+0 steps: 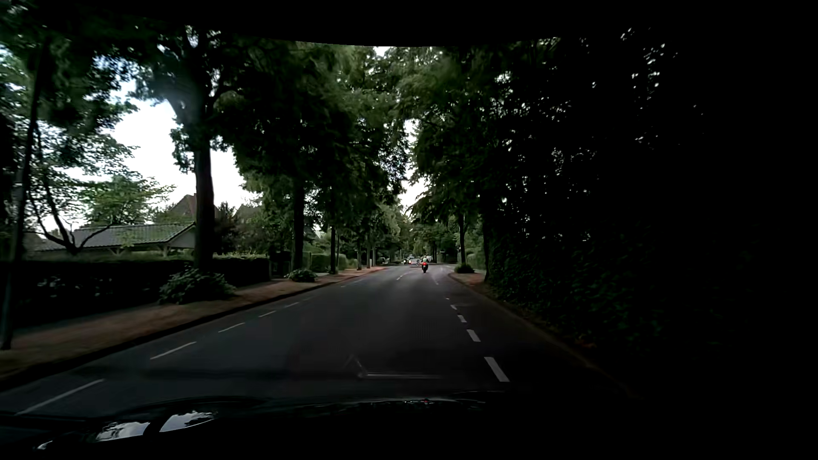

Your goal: Follow the waypoints while adhering to traffic rules and regulations

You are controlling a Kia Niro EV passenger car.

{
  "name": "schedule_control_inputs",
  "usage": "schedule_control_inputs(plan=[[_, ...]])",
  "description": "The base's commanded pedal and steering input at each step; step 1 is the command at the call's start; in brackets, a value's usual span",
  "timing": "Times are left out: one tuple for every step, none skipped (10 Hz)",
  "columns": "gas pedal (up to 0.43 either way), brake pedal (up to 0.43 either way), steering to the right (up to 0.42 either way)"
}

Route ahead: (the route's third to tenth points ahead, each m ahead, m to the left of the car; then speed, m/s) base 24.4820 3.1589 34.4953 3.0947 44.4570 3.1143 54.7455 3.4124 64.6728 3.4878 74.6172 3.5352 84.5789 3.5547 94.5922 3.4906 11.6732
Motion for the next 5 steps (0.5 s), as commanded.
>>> schedule_control_inputs(plan=[[0.157, 0.000, -0.009], [0.157, 0.000, -0.009], [0.157, 0.000, -0.009], [0.157, 0.000, -0.009], [0.157, 0.000, -0.007]])
